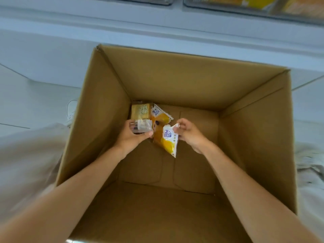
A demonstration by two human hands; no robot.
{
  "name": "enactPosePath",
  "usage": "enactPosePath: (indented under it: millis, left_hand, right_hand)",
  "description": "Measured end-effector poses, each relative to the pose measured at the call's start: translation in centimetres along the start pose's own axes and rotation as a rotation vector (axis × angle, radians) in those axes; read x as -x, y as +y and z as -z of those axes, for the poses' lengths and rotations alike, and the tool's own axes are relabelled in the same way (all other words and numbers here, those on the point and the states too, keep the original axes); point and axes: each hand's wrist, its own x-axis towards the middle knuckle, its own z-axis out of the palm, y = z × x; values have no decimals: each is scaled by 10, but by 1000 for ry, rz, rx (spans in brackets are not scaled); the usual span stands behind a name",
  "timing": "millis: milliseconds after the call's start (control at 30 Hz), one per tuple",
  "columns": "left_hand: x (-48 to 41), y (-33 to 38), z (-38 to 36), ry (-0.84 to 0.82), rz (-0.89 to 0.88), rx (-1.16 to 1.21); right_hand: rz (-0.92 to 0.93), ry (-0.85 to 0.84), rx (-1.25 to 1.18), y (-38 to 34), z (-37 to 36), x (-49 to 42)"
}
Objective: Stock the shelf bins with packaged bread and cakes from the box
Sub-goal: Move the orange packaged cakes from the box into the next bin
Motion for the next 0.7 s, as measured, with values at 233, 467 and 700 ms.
enactPosePath:
  millis: [233,467,700]
  left_hand:
    - [-7,-4,1,-387,232,84]
    - [-4,-9,2,-529,318,342]
    - [-13,-27,17,245,159,137]
  right_hand:
    - [-171,-340,-266,-32,24,3]
    - [-292,-538,-338,-13,22,-19]
    - [-106,65,218,16,12,-86]
